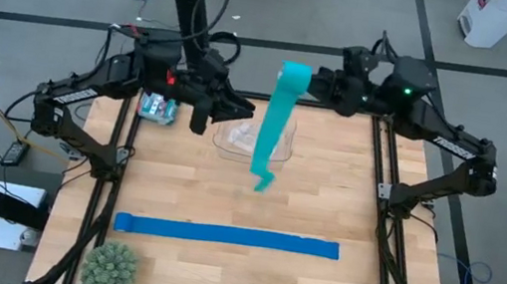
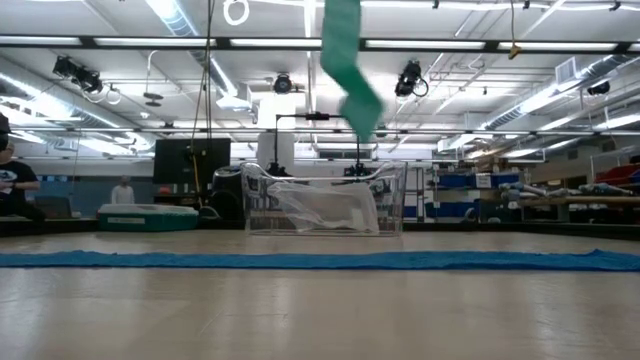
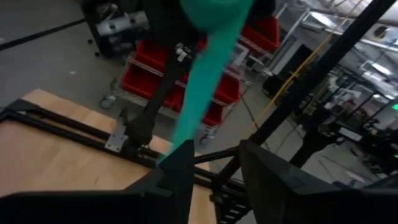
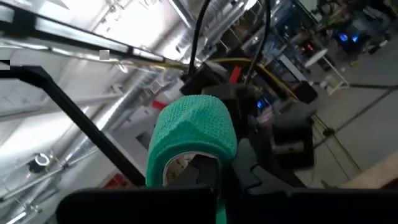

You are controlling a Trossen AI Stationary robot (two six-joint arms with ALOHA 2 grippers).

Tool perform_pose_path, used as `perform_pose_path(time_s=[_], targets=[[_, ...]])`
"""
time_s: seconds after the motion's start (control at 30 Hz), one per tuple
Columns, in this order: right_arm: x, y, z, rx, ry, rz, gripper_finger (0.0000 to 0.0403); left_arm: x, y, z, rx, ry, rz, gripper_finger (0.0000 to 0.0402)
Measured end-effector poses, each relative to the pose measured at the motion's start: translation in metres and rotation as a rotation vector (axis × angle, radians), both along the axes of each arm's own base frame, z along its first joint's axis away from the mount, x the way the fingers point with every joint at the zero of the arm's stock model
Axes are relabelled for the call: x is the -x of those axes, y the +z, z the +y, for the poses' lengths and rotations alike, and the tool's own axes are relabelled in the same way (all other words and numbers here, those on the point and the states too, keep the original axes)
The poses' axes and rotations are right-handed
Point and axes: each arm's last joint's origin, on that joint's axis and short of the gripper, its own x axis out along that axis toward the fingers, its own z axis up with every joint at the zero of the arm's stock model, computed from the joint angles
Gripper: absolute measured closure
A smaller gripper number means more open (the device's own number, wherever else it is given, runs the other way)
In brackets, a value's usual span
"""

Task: Roll bandage
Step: Roll the green bandage

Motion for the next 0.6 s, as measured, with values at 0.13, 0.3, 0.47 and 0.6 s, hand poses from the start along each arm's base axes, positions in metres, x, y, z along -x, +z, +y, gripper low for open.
perform_pose_path(time_s=[0.13,0.3,0.47,0.6], targets=[[-0.008,-0.003,-0.003,-0.028,0.03,0.001,0.0397,-0.008,-0.005,-0.001,-0.017,0.023,0.02,0.0266],[-0.019,-0.009,-0.001,-0.051,0.068,0.022,0.0398,-0.021,-0.015,0.0,-0.019,0.03,0.06,0.0266],[-0.022,-0.011,0.003,-0.052,0.079,0.023,0.0397,-0.03,-0.021,0.001,-0.019,0.038,0.082,0.0274],[-0.021,-0.01,0.003,-0.049,0.078,0.014,0.0398,-0.029,-0.022,-0.001,-0.039,0.028,0.087,0.0364]])
